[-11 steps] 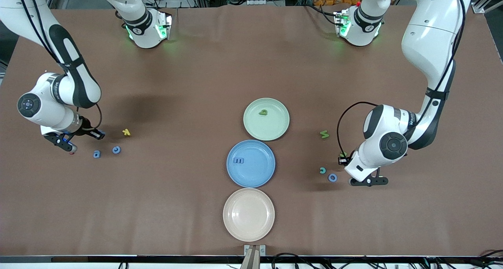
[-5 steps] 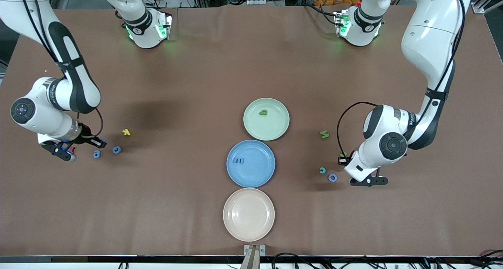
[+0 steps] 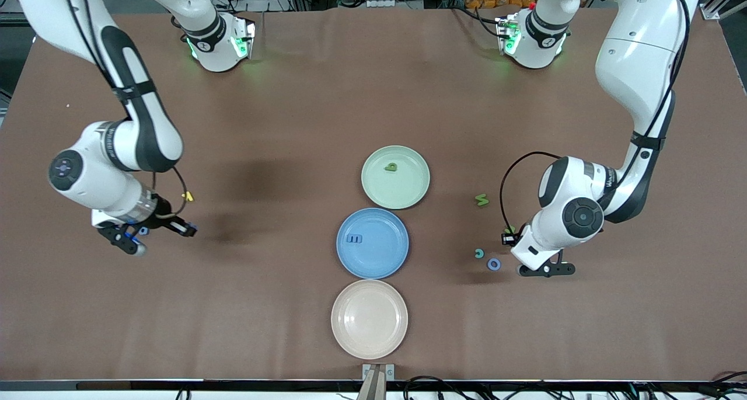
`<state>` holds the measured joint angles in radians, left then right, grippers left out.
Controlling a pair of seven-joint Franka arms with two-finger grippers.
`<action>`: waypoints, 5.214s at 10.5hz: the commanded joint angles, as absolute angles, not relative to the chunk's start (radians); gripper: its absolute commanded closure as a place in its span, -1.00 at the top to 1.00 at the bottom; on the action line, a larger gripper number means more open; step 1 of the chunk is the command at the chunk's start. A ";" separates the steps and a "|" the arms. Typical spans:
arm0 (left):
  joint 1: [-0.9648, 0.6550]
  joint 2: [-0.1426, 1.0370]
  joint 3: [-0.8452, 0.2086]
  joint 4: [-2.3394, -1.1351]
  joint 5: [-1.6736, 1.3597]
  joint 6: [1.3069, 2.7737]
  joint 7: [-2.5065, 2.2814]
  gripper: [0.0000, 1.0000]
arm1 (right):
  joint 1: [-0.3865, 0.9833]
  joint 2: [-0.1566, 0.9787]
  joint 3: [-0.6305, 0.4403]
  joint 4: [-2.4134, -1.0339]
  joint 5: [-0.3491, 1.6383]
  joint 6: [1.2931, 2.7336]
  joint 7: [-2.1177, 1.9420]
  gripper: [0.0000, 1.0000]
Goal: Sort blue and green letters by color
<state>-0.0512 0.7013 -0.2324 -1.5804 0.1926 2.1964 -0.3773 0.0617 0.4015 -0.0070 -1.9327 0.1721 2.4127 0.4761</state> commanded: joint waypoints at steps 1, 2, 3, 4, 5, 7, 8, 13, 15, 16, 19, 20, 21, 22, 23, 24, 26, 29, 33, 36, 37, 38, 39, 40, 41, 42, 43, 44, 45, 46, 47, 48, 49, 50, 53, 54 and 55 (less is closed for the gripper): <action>0.037 0.574 -0.308 -1.833 0.123 2.267 -0.391 -1.00 | 0.202 0.526 -0.014 -1.745 0.186 2.396 0.712 -0.84; 0.037 0.562 -0.310 -1.832 0.123 2.249 -0.391 -1.00 | 0.247 0.563 -0.015 -1.694 0.184 2.401 0.776 -0.84; 0.037 0.555 -0.310 -1.833 0.121 2.243 -0.393 -1.00 | 0.294 0.592 -0.023 -1.646 0.183 2.399 0.835 -0.85; 0.037 0.549 -0.310 -1.833 0.121 2.241 -0.396 -1.00 | 0.339 0.619 -0.040 -1.602 0.183 2.401 0.882 -0.84; 0.037 0.534 -0.310 -1.833 0.121 2.240 -0.397 -1.00 | 0.377 0.649 -0.044 -1.564 0.184 2.405 0.926 -0.85; 0.037 0.496 -0.311 -1.833 0.112 2.198 -0.397 -1.00 | 0.443 0.684 -0.045 -1.510 0.187 2.410 1.006 -0.84; 0.037 0.480 -0.317 -1.833 0.109 2.171 -0.403 -1.00 | 0.472 0.693 -0.044 -1.502 0.193 2.414 1.028 -0.84; -0.081 0.479 -0.345 -1.832 0.107 2.137 -0.613 -1.00 | 0.630 0.790 -0.048 -1.417 0.195 2.581 1.153 -0.84; -0.147 0.491 -0.353 -1.810 0.101 2.137 -0.699 -1.00 | 0.660 0.814 -0.048 -1.414 0.195 2.628 1.164 -0.52; -0.179 0.506 -0.354 -1.795 0.075 2.137 -0.719 -1.00 | 0.663 0.818 -0.048 -1.414 0.195 2.628 1.158 0.50; -0.265 0.537 -0.353 -1.778 0.051 2.137 -0.791 -1.00 | 0.646 0.805 -0.048 -1.425 0.184 2.521 0.990 1.00; -0.294 0.561 -0.353 -1.764 0.048 2.137 -0.805 -1.00 | 0.629 0.792 -0.049 -1.427 0.183 2.485 0.968 1.00; -0.326 0.586 -0.353 -1.747 0.049 2.137 -0.840 -1.00 | 0.603 0.781 -0.049 -1.430 0.183 2.459 0.939 1.00; -0.345 0.609 -0.353 -1.724 0.049 2.137 -0.860 -1.00 | 0.576 0.773 -0.049 -1.430 0.181 2.404 0.881 1.00; -0.363 0.636 -0.353 -1.697 0.049 2.137 -0.879 -1.00 | 0.543 0.756 -0.049 -1.440 0.181 2.360 0.812 1.00; -0.392 0.659 -0.351 -1.675 0.052 2.137 -0.906 -1.00 | 0.510 0.738 -0.049 -1.465 0.179 2.344 0.748 1.00; -0.435 0.672 -0.341 -1.671 0.060 2.137 -0.949 -0.19 | 0.451 0.688 -0.064 -1.526 0.179 2.342 0.628 1.00; -0.417 0.660 -0.337 -1.671 0.086 2.137 -0.948 1.00 | 0.310 0.589 -0.075 -1.652 0.178 2.341 0.349 1.00; -0.287 0.611 -0.337 -1.675 0.162 2.137 -0.933 1.00 | 0.152 0.546 -0.106 -1.735 0.178 2.341 0.051 1.00; -0.138 0.565 -0.339 -1.675 0.179 2.137 -0.801 1.00 | 0.052 0.506 -0.144 -1.811 0.176 2.342 -0.197 1.00; -0.103 0.561 -0.339 -1.681 0.179 2.137 -0.749 1.00 | 0.023 0.496 -0.155 -1.828 0.175 2.342 -0.248 1.00; -0.091 0.563 -0.339 -1.687 0.179 2.137 -0.715 1.00 | 0.008 0.492 -0.166 -1.835 0.164 2.342 -0.291 1.00; -0.072 0.564 -0.339 -1.689 0.196 2.138 -0.698 1.00 | 0.000 0.492 -0.184 -1.847 0.137 2.342 -0.311 1.00; -0.045 0.558 -0.339 -1.703 0.212 2.138 -0.674 1.00 | -0.018 0.492 -0.189 -1.855 0.112 2.344 -0.319 1.00; -0.023 0.554 -0.339 -1.715 0.212 2.140 -0.660 1.00 | -0.037 0.494 -0.189 -1.862 0.106 2.345 -0.334 1.00; -0.014 0.560 -0.337 -1.727 0.213 2.152 -0.657 1.00 | -0.055 0.495 -0.189 -1.870 0.106 2.352 -0.344 1.00; 0.017 0.560 -0.339 -1.753 0.262 2.199 -0.620 1.00 | -0.073 0.499 -0.187 -1.871 0.104 2.355 -0.347 1.00; 0.053 0.558 -0.350 -1.788 0.284 2.254 -0.589 1.00 | -0.086 0.511 -0.187 -1.876 0.106 2.365 -0.351 1.00; 0.051 0.563 -0.350 -1.804 0.287 2.305 -0.581 1.00 | -0.097 0.517 -0.186 -1.902 0.109 2.411 -0.350 1.00; 0.048 0.575 -0.350 -1.807 0.290 2.324 -0.587 1.00 | -0.098 0.531 -0.186 -1.929 0.113 2.466 -0.350 1.00; 0.034 0.580 -0.348 -1.809 0.285 2.325 -0.627 1.00 | -0.098 0.541 -0.184 -1.945 0.117 2.499 -0.348 1.00; 0.035 0.595 -0.348 -1.807 0.291 2.333 -0.643 1.00 | -0.098 0.548 -0.184 -1.951 0.118 2.506 -0.347 1.00; 0.040 0.598 -0.348 -1.807 0.294 2.353 -0.632 1.00 | -0.095 0.549 -0.183 -1.951 0.118 2.507 -0.344 1.00; 0.041 0.604 -0.348 -1.807 0.322 2.362 -0.600 1.00 | -0.092 0.558 -0.183 -1.948 0.130 2.510 -0.338 1.00; 0.049 0.624 -0.348 -1.802 0.345 2.365 -0.398 1.00 | -0.078 0.590 -0.178 -1.950 0.178 2.571 -0.337 1.00; 0.049 0.627 -0.348 -1.801 0.345 2.367 -0.341 1.00 | -0.077 0.598 -0.176 -1.951 0.178 2.580 -0.337 1.00; 0.051 0.630 -0.350 -1.799 0.345 2.378 -0.278 1.00 | -0.077 0.604 -0.176 -1.953 0.178 2.591 -0.337 1.00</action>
<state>0.0408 0.6230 -0.3411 -1.8025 0.3181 2.3547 -0.3911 -0.0796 0.5899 -0.1786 -1.9445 0.1569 2.5573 -0.3375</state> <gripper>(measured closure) 0.000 0.000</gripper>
